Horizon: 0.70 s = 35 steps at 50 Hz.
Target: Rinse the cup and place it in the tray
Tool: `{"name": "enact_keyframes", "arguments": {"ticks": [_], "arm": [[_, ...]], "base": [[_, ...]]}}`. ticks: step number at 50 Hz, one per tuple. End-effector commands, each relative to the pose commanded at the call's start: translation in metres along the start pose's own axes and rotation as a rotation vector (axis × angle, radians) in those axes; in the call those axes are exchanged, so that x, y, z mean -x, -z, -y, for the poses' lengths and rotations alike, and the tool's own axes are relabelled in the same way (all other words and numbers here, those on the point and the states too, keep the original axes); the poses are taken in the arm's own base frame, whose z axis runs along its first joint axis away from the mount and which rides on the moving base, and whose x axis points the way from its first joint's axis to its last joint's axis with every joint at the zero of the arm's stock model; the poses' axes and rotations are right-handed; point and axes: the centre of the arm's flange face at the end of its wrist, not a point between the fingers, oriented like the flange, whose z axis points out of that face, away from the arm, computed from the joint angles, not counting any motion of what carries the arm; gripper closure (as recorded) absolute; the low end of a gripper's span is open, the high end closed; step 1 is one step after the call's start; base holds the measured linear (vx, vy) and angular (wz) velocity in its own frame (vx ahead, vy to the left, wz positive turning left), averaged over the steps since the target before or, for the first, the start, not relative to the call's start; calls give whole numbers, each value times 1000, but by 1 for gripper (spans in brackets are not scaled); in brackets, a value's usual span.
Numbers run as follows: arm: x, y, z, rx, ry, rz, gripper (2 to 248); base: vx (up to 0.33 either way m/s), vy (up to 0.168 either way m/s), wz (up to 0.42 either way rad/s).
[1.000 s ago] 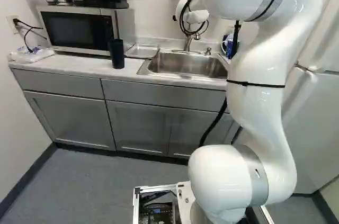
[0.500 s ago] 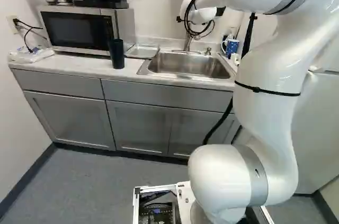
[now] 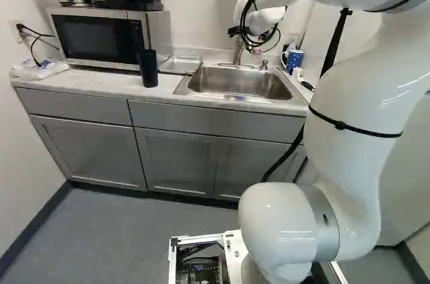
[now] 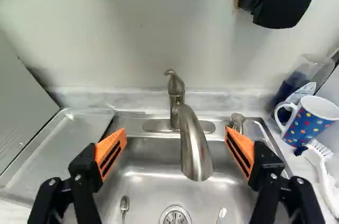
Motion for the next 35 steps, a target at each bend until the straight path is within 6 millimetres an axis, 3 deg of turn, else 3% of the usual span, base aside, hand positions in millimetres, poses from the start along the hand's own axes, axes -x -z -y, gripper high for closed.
{"name": "enact_keyframes", "arguments": {"ticks": [35], "arm": [[51,61,-20,34,48,333,3]], "base": [[0,0,0]]}}
